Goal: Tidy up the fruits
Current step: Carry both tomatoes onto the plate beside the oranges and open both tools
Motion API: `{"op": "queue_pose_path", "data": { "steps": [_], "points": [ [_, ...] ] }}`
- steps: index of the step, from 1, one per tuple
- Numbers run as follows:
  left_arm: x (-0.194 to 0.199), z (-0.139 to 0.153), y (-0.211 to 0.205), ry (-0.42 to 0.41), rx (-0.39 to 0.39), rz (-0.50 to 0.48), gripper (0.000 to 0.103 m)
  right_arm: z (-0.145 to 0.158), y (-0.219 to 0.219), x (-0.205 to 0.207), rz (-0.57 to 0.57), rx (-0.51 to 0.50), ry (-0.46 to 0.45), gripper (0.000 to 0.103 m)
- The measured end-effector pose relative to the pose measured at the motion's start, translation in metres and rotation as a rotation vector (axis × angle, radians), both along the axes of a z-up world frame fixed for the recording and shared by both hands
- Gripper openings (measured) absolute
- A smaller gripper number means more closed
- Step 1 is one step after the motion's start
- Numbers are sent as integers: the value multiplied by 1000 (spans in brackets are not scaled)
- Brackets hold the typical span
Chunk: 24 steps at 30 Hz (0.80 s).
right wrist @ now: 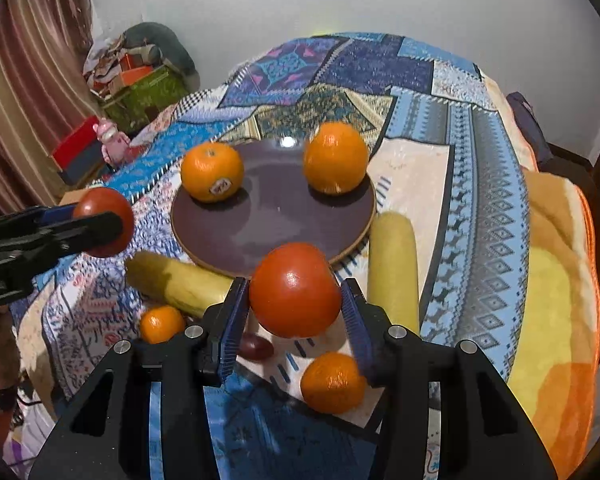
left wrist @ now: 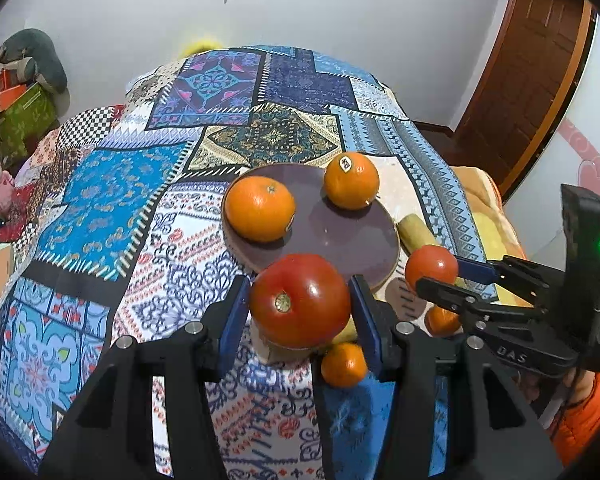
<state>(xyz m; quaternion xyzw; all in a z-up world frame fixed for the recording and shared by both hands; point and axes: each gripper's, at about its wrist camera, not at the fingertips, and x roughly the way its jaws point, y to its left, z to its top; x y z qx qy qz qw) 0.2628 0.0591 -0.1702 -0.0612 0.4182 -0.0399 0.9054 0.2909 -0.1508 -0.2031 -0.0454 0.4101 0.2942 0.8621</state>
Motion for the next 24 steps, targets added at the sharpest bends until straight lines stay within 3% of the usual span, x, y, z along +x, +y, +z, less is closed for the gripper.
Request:
{"op": "queue_pose_path", "data": {
  "steps": [8, 24],
  "points": [
    [33, -6, -6, 11, 18, -11, 50, 5, 14, 17, 3, 26, -12, 44],
    [76, -38, -14, 94, 34, -55, 50, -18, 32, 47, 2, -25, 34, 44]
  ]
}}
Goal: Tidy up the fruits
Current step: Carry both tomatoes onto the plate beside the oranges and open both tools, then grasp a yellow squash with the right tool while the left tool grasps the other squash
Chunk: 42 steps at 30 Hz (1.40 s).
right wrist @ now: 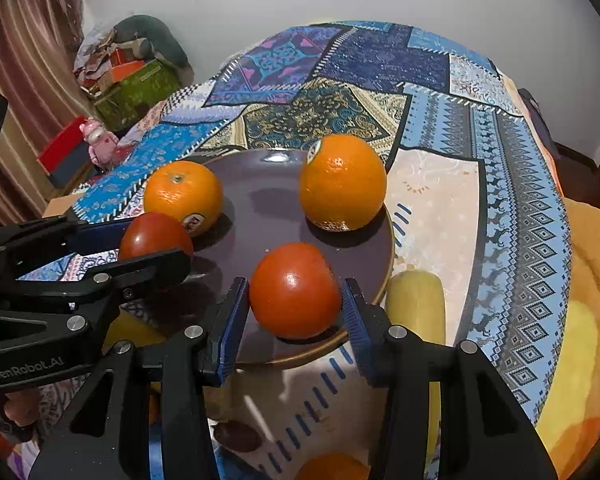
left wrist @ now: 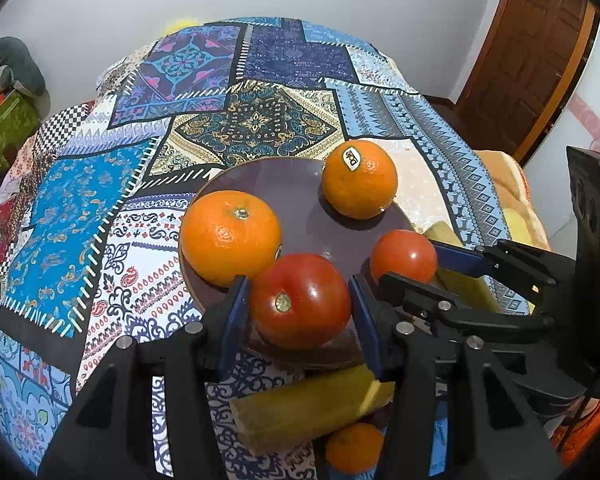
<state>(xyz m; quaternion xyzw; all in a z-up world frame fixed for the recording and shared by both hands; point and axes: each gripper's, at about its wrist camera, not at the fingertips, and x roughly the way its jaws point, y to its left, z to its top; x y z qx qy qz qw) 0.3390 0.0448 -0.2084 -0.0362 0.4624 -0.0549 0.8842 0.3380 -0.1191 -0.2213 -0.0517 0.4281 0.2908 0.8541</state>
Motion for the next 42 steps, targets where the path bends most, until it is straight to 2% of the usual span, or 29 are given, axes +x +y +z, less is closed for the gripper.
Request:
{"op": "queue_pose_path", "data": {
  "steps": [8, 12, 16, 21, 26, 29, 35, 37, 42],
  "points": [
    [7, -6, 0, 33, -14, 0, 50, -3, -2, 6, 2, 7, 27, 45],
    [3, 0, 0, 21, -30, 0, 52, 6, -7, 1, -2, 22, 5, 45],
    [-11, 15, -4, -19, -12, -13, 53, 19, -16, -7, -4, 25, -29, 45],
    [-34, 33, -2, -61, 6, -15, 61, 34, -38, -22, -29, 24, -71, 46],
    [-56, 40, 5, -68, 28, 7, 64, 40, -64, -32, -68, 4, -86, 46],
    [-69, 39, 8, -61, 38, 12, 66, 36, -80, -38, -92, -13, -81, 46],
    [-83, 21, 9, -17, 43, 41, 78, 21, -97, -40, -123, -29, -31, 46],
    [-82, 14, 9, 5, 47, 59, 83, 15, -99, -39, -127, -28, -14, 46],
    [-73, 2, 5, 36, 46, 60, 86, 6, -93, -34, -116, -19, 10, 46]
  ]
}}
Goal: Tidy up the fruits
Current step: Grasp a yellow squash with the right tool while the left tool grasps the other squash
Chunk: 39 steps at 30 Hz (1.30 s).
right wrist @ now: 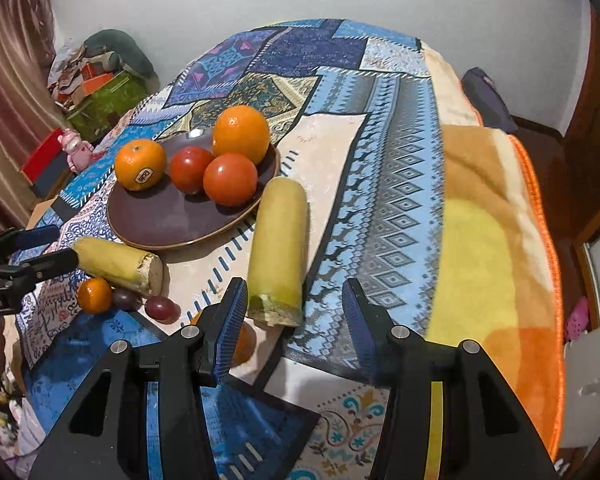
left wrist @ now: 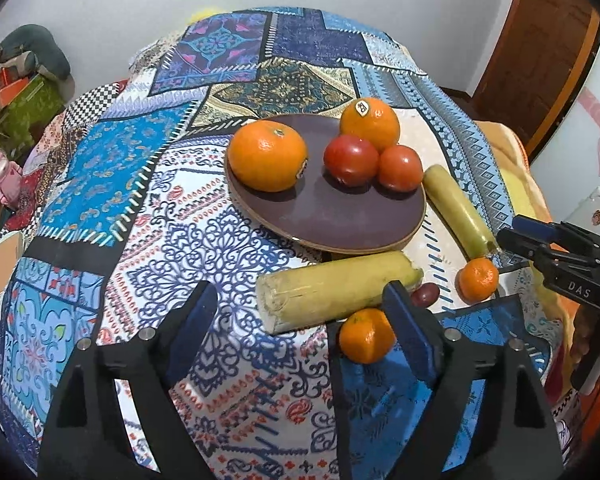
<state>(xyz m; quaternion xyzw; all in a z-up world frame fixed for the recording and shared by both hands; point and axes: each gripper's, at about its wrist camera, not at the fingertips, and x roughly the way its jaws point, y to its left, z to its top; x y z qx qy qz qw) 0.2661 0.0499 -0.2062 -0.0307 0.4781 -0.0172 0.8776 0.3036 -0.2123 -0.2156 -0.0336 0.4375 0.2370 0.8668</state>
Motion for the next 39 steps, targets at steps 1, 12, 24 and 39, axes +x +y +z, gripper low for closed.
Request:
{"op": "queue_pose_path", "data": {
  "steps": [1, 12, 24, 39],
  "points": [
    [4, -2, -2, 3, 7, -3, 86, -1, 2, 1, 5, -1, 3, 46],
    [39, -20, -25, 44, 44, -89, 88, -22, 27, 18, 49, -28, 41, 46],
    [43, -32, -38, 99, -13, -197, 90, -28, 30, 23, 39, -48, 29, 35],
    [21, -25, -34, 93, -45, -210, 49, -22, -15, -20, 13, -75, 36, 34]
  ]
}}
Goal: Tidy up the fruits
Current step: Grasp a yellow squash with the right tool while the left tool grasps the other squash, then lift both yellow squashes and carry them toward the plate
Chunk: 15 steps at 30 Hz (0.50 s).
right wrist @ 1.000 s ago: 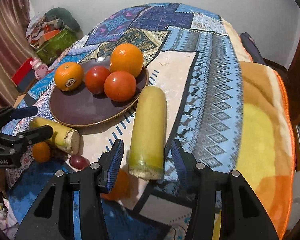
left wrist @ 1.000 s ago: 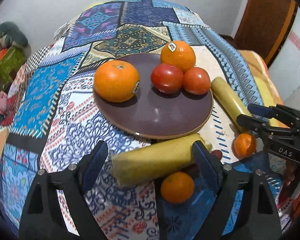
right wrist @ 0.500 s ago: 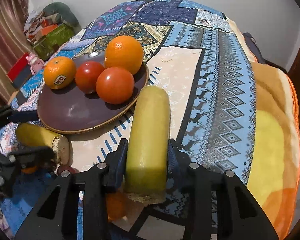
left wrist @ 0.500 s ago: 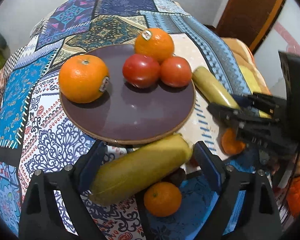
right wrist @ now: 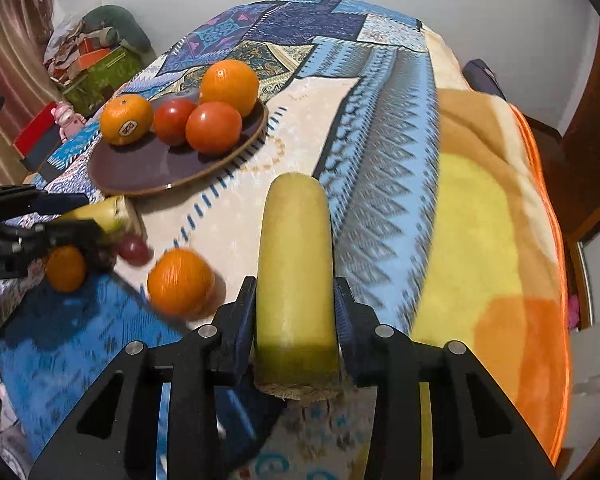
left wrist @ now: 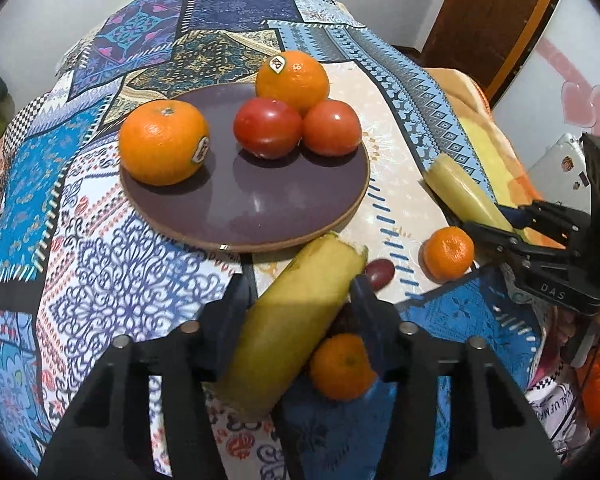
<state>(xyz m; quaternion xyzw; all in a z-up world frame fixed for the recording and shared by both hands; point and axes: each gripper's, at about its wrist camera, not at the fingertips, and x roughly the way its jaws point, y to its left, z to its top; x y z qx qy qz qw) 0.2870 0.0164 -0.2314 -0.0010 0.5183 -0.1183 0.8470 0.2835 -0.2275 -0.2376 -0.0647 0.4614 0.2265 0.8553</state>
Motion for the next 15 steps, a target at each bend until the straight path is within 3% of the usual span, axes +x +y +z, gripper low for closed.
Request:
{"op": "queue_pose_path", "data": {
  "steps": [6, 15],
  "points": [
    [-21, 6, 17, -3, -13, 61, 41, 1, -2, -17, 1, 17, 16, 34],
    [-56, 11, 33, -2, 21, 120, 40, 1, 2, -39, 19, 34, 32, 34]
  ]
}}
